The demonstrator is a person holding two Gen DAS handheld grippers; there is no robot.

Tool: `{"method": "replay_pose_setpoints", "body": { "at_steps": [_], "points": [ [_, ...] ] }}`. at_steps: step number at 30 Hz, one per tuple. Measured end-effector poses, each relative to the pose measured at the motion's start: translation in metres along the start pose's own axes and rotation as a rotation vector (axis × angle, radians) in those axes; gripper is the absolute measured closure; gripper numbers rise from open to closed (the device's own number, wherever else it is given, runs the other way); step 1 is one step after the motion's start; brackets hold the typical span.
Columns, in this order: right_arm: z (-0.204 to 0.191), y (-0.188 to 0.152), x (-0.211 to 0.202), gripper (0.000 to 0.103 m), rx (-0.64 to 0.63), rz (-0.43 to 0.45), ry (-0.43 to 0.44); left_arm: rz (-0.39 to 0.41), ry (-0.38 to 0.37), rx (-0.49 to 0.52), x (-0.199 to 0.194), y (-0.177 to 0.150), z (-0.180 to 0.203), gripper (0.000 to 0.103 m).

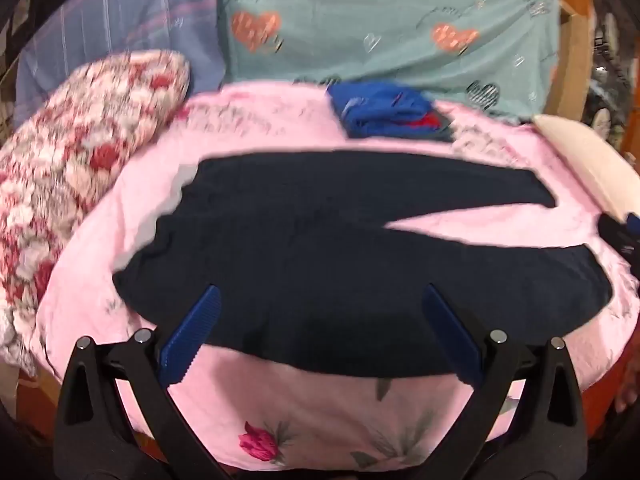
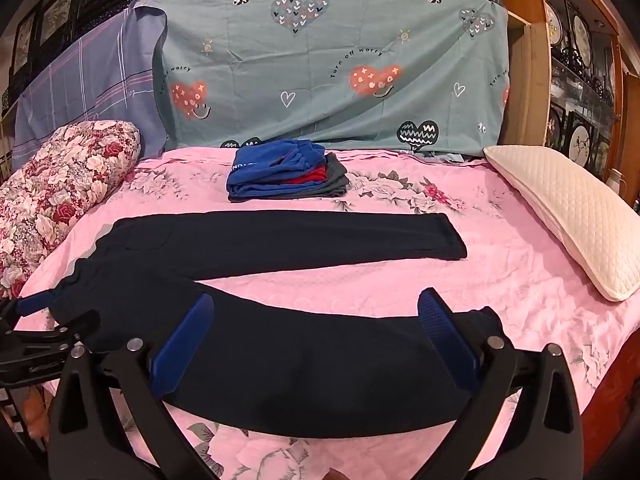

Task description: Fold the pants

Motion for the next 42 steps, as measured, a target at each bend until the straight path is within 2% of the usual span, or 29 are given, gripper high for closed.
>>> {"method": "replay_pose_setpoints", "body": {
  "at_steps": [2, 5, 10, 16, 25, 42],
  "points": [
    [-0.001, 0.0, 0.001, 0.001, -0.003, 0.0, 0.002, 0.035, -0.014, 0.013, -0.005, 0.004, 0.003, 0.002],
    [-0.002, 0.0, 0.0, 0.001, -0.011, 0.006, 0.0, 0.053, 0.005, 0.033, -0.005, 0.004, 0.007, 0.002],
    [-0.004, -0.001, -0.001, 0.001, -0.013, 0.008, -0.003, 0.153, 0.095, 0.056, -0.015, 0.019, -0.001, 0.002],
    [-0.005, -0.001, -0.002, 0.001, -0.026, 0.01, 0.003, 0.134, 0.086, 0.03, -0.001, 0.031, -0.012, 0.002],
    [-0.013, -0.003, -0.001, 0.001, -0.048, 0.005, 0.014, 0.136, 0.088, 0.026, 0.002, 0.03, -0.022, 0.002],
    [-0.016, -0.006, -0.002, 0.001, -0.057, 0.0, 0.024, 0.124, 0.086, 0.03, 0.003, 0.02, -0.017, 0.002]
  ]
}}
Point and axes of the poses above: each gripper's, at about its wrist camera, not at the fingertips, and x roughly the way its jaws point, z to its right, y to its top, the point moved 2 cm from there along x, roughly the way its jaws point, and after that the axes turned 9 degrees about z, right-handed, at the moved point
